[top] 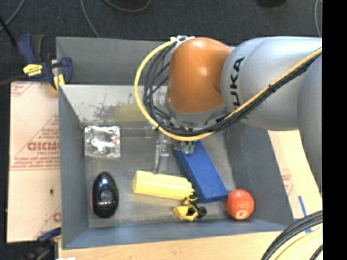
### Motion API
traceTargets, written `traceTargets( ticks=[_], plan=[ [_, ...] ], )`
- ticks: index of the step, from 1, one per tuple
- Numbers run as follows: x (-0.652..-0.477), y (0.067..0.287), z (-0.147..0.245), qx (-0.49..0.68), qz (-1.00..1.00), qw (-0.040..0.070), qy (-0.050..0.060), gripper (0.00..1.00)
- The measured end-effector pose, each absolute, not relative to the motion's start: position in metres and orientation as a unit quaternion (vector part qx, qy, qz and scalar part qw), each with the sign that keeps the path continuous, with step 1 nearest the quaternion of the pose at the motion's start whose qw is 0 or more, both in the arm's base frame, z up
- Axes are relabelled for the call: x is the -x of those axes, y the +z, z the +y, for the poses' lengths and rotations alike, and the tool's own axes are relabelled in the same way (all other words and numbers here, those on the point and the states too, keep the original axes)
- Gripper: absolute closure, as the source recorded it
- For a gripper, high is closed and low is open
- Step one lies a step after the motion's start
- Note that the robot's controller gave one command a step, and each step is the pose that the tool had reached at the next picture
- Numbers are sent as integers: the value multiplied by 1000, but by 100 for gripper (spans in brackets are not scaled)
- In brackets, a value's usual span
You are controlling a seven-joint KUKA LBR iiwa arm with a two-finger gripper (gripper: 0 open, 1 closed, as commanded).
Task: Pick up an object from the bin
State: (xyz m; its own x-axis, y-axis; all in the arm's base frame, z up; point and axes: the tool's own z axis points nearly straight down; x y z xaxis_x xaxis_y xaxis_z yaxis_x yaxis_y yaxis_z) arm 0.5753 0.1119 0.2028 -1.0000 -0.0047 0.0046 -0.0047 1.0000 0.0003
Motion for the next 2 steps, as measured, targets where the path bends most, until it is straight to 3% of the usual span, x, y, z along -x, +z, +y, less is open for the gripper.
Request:
traceTargets(
  ticks=[1, 2],
  plan=[
    [-577, 208, 111, -1, -1000, -2, -1, 0],
    [-574, 187, 120, -32, -999, -5, 0, 0]
  ],
)
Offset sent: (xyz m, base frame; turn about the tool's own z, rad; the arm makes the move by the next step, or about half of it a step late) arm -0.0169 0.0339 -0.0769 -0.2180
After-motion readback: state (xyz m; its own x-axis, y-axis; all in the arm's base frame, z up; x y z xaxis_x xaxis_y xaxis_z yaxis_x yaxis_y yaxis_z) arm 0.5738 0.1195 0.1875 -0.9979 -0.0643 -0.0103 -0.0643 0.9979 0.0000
